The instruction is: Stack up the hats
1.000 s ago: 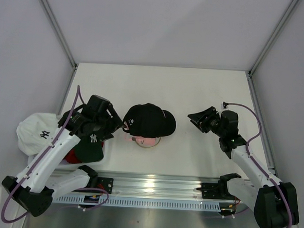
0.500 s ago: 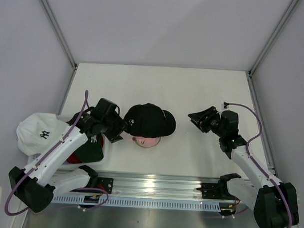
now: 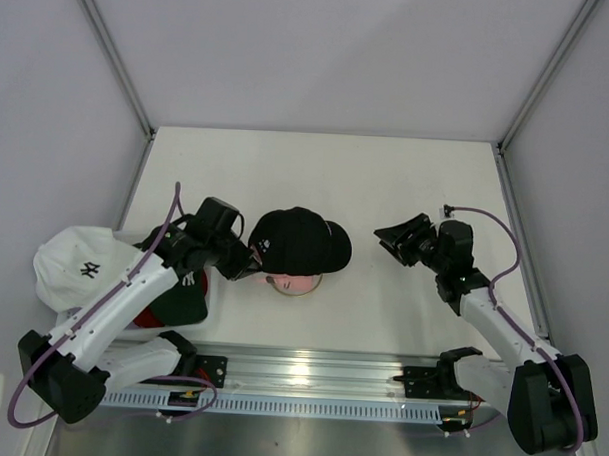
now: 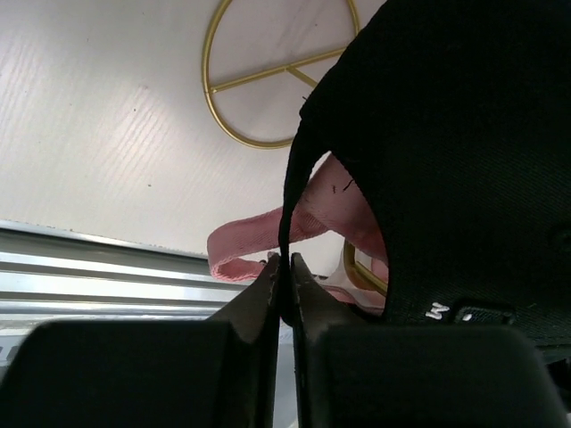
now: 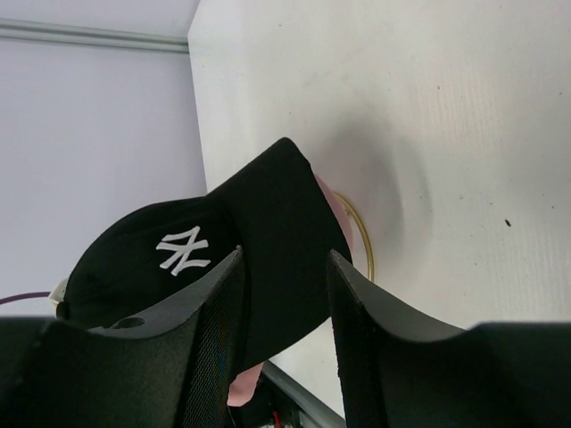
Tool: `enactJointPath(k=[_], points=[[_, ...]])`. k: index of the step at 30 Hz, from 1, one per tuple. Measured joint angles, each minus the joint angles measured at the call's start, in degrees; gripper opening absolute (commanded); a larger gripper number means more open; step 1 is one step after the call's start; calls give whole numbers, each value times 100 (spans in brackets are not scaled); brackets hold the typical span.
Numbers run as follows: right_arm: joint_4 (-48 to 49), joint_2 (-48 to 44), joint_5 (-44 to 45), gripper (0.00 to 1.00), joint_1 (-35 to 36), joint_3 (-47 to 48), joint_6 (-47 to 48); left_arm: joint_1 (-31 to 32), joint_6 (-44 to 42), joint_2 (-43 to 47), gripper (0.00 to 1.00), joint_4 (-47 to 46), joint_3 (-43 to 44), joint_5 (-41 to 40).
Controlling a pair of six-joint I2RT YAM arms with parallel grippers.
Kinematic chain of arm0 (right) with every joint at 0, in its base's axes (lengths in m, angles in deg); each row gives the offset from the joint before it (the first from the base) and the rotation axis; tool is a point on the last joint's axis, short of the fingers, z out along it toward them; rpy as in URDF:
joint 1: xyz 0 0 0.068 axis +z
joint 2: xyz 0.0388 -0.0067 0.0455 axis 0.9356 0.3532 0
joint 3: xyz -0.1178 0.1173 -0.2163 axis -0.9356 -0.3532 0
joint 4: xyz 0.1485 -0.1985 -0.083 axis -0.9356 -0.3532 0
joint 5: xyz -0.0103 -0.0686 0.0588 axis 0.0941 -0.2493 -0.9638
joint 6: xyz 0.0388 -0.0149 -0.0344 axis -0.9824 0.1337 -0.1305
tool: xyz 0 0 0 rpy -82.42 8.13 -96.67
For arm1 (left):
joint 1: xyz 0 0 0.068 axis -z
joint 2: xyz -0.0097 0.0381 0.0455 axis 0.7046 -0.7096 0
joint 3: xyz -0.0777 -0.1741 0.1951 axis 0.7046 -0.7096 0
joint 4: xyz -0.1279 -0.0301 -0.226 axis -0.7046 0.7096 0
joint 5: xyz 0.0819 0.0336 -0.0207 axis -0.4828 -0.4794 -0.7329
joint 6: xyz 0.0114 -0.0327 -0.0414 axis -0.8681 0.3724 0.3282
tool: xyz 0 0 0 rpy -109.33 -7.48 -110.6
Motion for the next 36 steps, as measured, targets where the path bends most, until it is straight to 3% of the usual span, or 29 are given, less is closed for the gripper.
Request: enactJointPath(k=[1, 9, 20, 30, 36], points=[[0, 9, 2, 46, 24, 0, 2, 13, 31, -15, 1, -13, 0, 20], [-59, 33, 114, 45, 302, 0, 238, 74, 55, -197, 1, 13, 0, 212], [-295, 562, 186, 52, 804, 199, 796, 85, -713, -26, 1, 966, 490, 459], [177, 625, 378, 62, 1357, -129, -728, 328, -811, -17, 1, 846, -295, 715], [407, 535, 549, 63, 1567, -133, -1069, 422, -848, -415, 1, 658, -376, 544]])
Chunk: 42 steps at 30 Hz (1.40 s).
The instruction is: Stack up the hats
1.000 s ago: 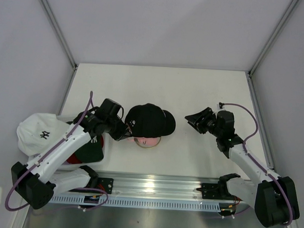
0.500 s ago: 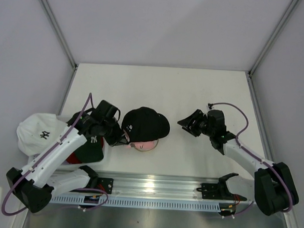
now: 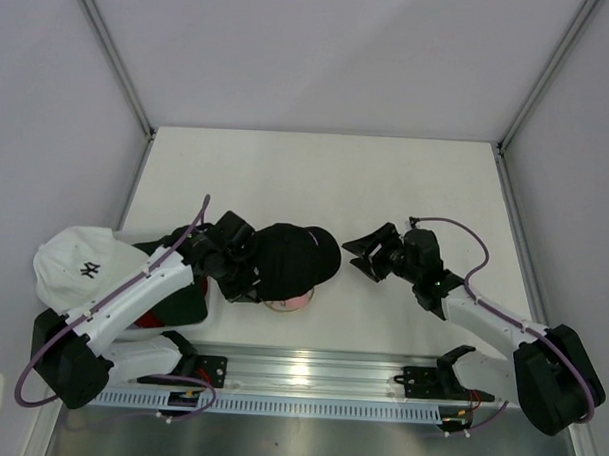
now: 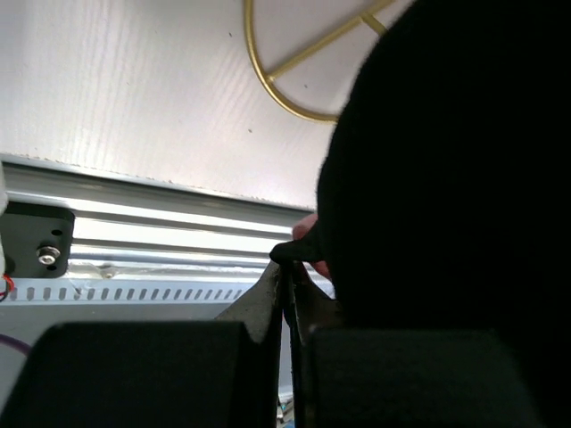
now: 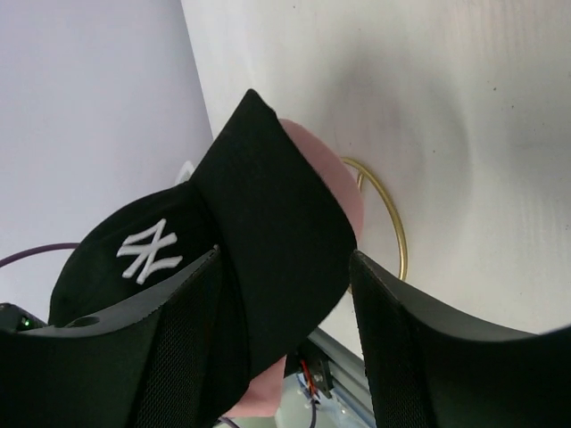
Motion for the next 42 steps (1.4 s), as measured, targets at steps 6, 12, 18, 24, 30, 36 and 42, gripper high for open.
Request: enactJointPath(k=[6, 12, 18, 24, 30, 36, 42], points=[[210, 452, -4, 63, 50, 17, 15, 26, -275, -258, 1, -57, 0, -481], [208, 682, 0, 63, 70, 111, 358, 48, -881, -678, 1, 42, 271, -988], [258, 494, 2, 62, 70, 181, 846, 61, -1517, -1397, 1, 330, 702, -1641], [302, 133, -48, 59, 72, 175, 1220, 44, -2114, -1558, 3, 28, 833, -1731], [332, -24, -105, 24, 66, 48, 1606, -68, -2562, -1399, 17, -98, 798, -1926], [658, -2, -313, 2, 50, 63, 1665, -341, -2824, -1097, 13, -138, 732, -2090], [704, 79, -332, 0, 52, 70, 1832, -369, -3008, -1091, 8, -352, 686, -2103]])
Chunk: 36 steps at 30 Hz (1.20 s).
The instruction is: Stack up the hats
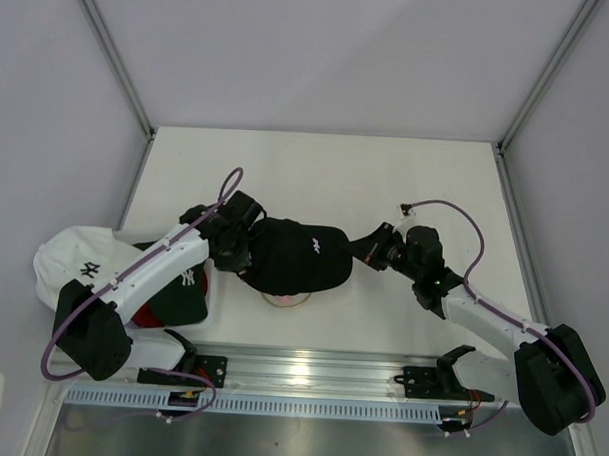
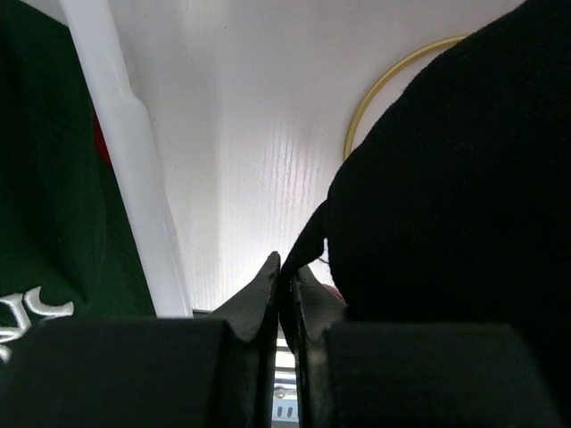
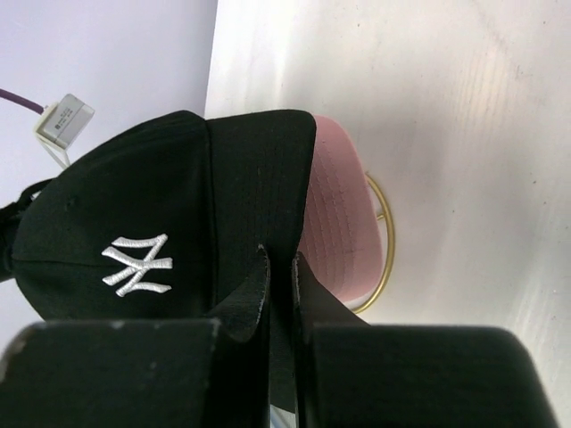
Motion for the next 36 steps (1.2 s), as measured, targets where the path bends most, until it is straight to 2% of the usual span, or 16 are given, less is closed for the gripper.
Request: enactJointPath(k=[8, 15, 23, 25, 29, 32, 33, 35, 36], points=[[155, 114, 120, 0, 31, -76, 540, 0, -334, -7, 1, -411, -72, -59], [286, 273, 442, 0, 35, -83, 627, -15, -927, -236, 3, -1027, 26, -184], [-127, -269, 1198, 7, 9, -164, 621, -39, -1639, -1062, 2, -1580, 691, -295], [-179, -299, 1298, 8, -44, -179, 621, -48, -1731, -1222, 5, -1709, 828, -260], [-173, -221, 1276, 11, -190, -179, 619, -48, -1768, -1340, 19, -1823, 953, -251], [-208, -186, 1220, 19, -258, -146, 645, -57, -1823, -1303, 43, -1816, 953, -267], [-291, -175, 1224, 28, -269, -116, 699, -66, -1858, -1270, 60, -1794, 953, -291], [-595, -131, 1285, 34, -302, -17, 872, -101, -1902, -1169, 68, -1705, 964, -352], [-787, -92, 1316, 42, -323, 26, 994, -105, -1902, -1123, 77, -1604, 1016, -369]])
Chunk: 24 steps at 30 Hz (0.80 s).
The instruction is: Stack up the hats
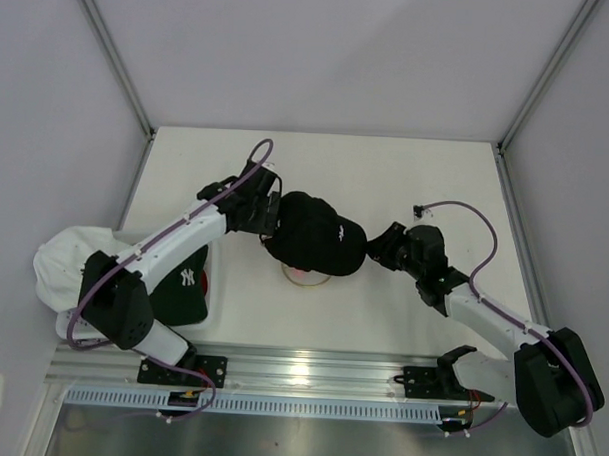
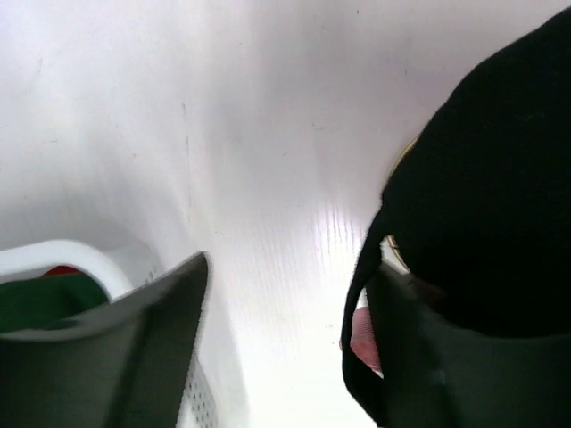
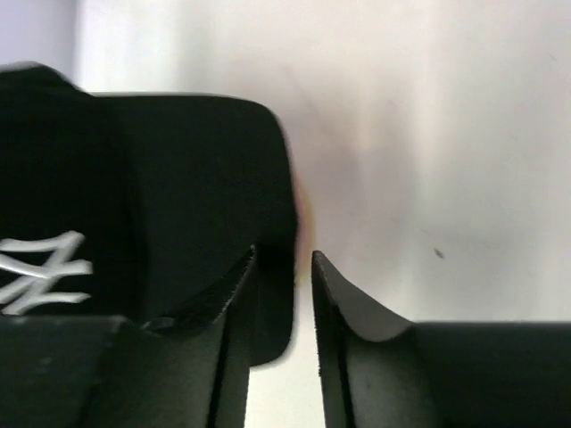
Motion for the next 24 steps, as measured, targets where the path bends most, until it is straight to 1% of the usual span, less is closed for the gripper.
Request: enactJointPath(k=[2, 3, 5, 6, 10, 17, 18, 19, 20, 22, 24], points=[[-503, 57, 50, 52, -2, 98, 184, 7, -33, 105, 84, 155, 144, -35], [-743, 66, 72, 59, -2, 146, 254, 4, -33, 175, 91, 227, 223, -68], [-1121, 63, 90, 64, -2, 260, 339, 7, -7, 358, 99, 345, 332, -125], [-1257, 61, 92, 66, -2, 326, 363, 7, 13, 479, 99, 415, 374, -157], [-1598, -63, 90, 68, -2, 549, 378, -42, 188, 1060, 99, 651, 402, -177], [-2063, -376, 136, 73, -2, 953, 409, -457, 479, 1871, 100, 820, 391, 363], [-2177, -411, 168, 78, -2, 1049, 437, -579, 527, 1963, 100, 863, 380, 415], [-2323, -433, 192, 86, -2, 1172, 479, -739, 579, 2055, 99, 927, 374, 496], [-2455, -455, 232, 98, -4, 1314, 514, -894, 627, 2122, 99, 1021, 376, 546], [-2688, -494, 317, 99, -31, 1641, 654, -1351, 772, 2321, 99, 1318, 389, 542], [-2951, -498, 330, 99, -74, 2015, 796, -2006, 1080, 2553, 99, 1843, 511, 278]])
